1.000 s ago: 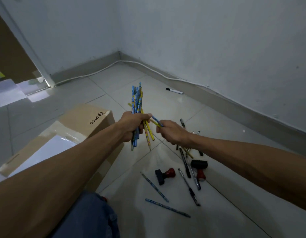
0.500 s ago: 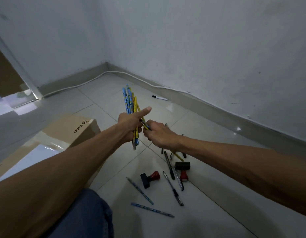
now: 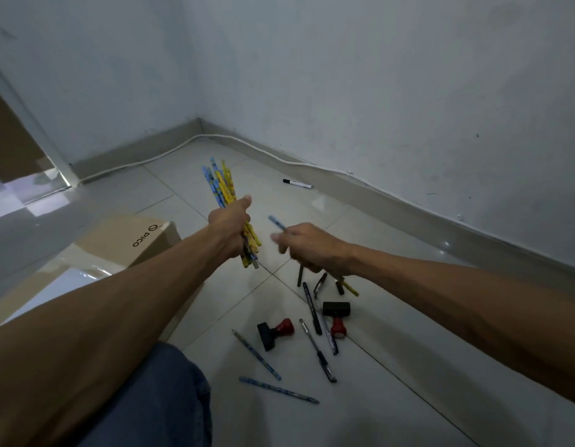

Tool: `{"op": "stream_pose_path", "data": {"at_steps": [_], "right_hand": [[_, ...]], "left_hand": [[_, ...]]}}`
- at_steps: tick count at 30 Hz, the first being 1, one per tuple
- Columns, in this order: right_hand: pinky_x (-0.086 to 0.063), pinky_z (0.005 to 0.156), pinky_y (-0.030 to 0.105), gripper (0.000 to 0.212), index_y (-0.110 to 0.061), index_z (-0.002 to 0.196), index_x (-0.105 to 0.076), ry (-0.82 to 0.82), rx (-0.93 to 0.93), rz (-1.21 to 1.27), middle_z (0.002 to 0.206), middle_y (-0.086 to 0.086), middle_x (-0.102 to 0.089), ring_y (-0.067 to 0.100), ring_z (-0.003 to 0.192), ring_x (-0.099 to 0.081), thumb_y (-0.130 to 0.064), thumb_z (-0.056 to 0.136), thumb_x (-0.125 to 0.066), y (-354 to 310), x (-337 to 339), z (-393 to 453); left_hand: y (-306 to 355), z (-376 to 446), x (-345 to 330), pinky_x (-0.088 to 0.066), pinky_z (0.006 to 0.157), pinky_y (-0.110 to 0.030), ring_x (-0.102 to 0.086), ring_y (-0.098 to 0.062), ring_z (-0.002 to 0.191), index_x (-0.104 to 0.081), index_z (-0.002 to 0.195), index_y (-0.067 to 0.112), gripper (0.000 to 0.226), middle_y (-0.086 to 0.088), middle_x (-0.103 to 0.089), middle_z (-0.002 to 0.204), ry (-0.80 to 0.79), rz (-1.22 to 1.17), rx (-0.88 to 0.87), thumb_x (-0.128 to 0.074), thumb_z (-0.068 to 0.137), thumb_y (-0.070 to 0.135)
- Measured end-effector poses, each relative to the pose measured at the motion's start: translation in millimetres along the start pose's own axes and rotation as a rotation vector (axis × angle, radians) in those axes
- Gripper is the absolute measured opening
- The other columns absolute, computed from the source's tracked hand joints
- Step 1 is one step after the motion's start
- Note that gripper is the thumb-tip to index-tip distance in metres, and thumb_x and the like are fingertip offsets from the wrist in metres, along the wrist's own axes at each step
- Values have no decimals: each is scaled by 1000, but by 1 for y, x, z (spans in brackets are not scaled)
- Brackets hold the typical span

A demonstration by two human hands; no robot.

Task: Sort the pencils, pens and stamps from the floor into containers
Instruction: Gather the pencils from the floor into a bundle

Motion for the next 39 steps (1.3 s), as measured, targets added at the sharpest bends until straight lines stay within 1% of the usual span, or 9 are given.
{"op": "stream_pose_path", "data": {"at_steps": [4,7,11,14,19,25,28,33,39], "right_hand": [[-25,39,22,20,-8,95,-58,171,-126,565,64,0,-39,12,48,-31,-22,104,-47,18,30,9],[-31,41,25,13,-5,91,-54,297,-140,924,64,3,-38,15,49,-34,-5,101,-45,11,34,20],[-52,59,36,17,-5,92,-65,392,-168,999,76,13,-60,28,67,-60,-10,101,-51,1,16,26],[-53,61,37,18,-16,95,-66,402,-178,826,87,9,-64,28,79,-63,-19,102,-50,-5,5,25],[-46,76,32,34,-22,124,-65,344,-44,352,109,2,-66,19,97,-61,-40,107,-41,-12,0,37],[-50,66,36,41,-8,130,-53,117,-114,351,105,15,-66,26,79,-68,-41,110,-38,20,-46,40],[-60,65,35,28,-14,123,-60,-215,-22,-171,97,10,-73,21,75,-72,-33,103,-60,46,-99,25],[-52,89,42,58,-18,143,-48,-598,203,-996,127,16,-54,34,106,-60,-48,96,-64,92,-195,-25],[-36,50,31,42,-8,128,-49,-584,395,-1238,118,26,-53,27,68,-46,-38,100,-58,100,-235,-34]], "left_hand": [[-9,-3,-3,-51,57,-33,-52,-17,59,-57,93,11,22,-3,-52,68,-155,94,39,-71,97,27],[-21,-31,-33,-64,71,-39,-70,-25,79,-59,103,10,21,-9,-67,82,-406,161,127,-65,102,30],[-30,-57,-63,-66,71,-41,-75,-33,88,-64,107,8,30,-17,-72,97,-611,271,159,-59,104,37],[-30,-52,-59,-55,47,-28,-67,-24,66,-62,98,11,28,-14,-66,86,-594,276,135,-54,106,36],[-24,-35,-33,-41,39,-23,-46,-12,44,-59,90,14,33,-4,-58,66,-473,275,136,-51,107,42],[-10,2,10,-41,40,-21,-44,-15,40,-53,89,16,39,-4,-51,65,-219,153,112,-57,101,52],[-12,14,27,-43,41,-23,-46,-15,40,-53,90,16,43,-4,-52,67,-185,152,113,-61,97,58],[-17,16,34,-45,43,-23,-48,-14,41,-54,91,15,44,-4,-54,68,-218,190,122,-62,96,58],[-18,17,37,-46,44,-23,-47,-14,41,-54,93,15,43,-4,-53,67,-243,168,120,-63,96,58]]}}
Point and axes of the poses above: each hand's wrist, its own z-axis towards the middle knuckle, its own x-axis out of the back of the hand, y = z × x, the point moved 10 cm from there along z, towards the middle knuckle
